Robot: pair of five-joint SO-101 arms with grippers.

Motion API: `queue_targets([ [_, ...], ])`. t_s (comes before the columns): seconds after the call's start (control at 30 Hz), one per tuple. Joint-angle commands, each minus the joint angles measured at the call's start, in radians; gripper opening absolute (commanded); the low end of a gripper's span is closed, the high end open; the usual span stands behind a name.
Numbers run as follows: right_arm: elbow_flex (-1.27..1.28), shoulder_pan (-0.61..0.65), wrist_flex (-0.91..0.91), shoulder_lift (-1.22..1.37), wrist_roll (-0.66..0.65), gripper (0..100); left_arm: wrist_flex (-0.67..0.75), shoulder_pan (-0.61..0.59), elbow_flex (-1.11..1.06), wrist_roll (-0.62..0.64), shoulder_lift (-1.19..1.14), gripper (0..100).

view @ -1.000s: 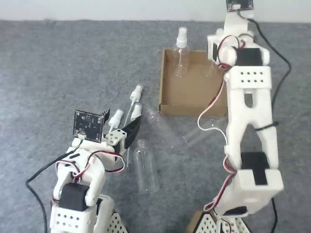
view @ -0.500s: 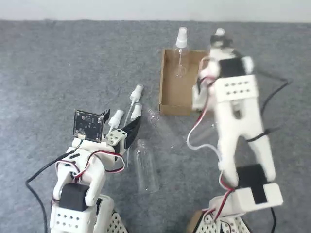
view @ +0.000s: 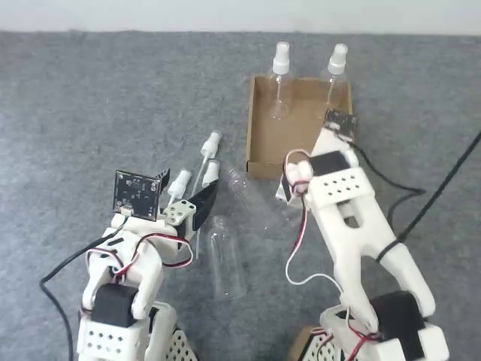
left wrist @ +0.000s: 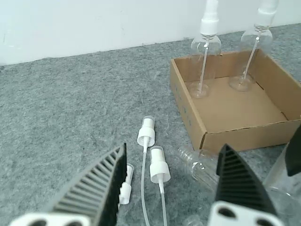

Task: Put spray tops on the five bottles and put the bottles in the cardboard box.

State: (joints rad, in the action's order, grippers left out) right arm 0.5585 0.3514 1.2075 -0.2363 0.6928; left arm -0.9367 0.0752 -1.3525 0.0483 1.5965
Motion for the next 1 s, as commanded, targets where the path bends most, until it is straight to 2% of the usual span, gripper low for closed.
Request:
queue_targets([
  [0.0, 0.084, 0.002, -0.125, -0.053, 0.034, 36.2, 0.021, -0.005, 0.001, -0.003, 0.003, 28],
  [0.2, 0.18, -0.058, -0.156, -0.054, 0.028, 35.5, 0.026, -0.005, -0.008, -0.003, 0.005, 28],
  [0.3, 0.226, -0.114, -0.154, -0.065, 0.017, 28.0, 0.028, -0.003, -0.01, -0.003, 0.003, 28],
  [0.43, 0.244, -0.216, -0.154, -0.087, -0.084, 18.0, 0.028, -0.005, -0.01, -0.003, 0.003, 28],
  [0.6, 0.29, -0.383, -0.154, -0.137, -0.19, 16.6, 0.029, -0.006, -0.001, -0.003, 0.003, 28],
  [0.7, 0.296, -0.498, -0.154, -0.163, -0.331, 16.6, 0.011, -0.058, 0.041, -0.002, -0.002, 28],
  [0.8, 0.293, -0.596, -0.154, -0.177, -0.588, 16.6, -0.023, -0.112, 0.116, -0.002, -0.066, 28],
  [0.97, 0.288, -0.746, -0.154, -0.173, -0.985, 16.4, -0.04, -0.157, 0.303, -0.029, -0.399, 28],
])
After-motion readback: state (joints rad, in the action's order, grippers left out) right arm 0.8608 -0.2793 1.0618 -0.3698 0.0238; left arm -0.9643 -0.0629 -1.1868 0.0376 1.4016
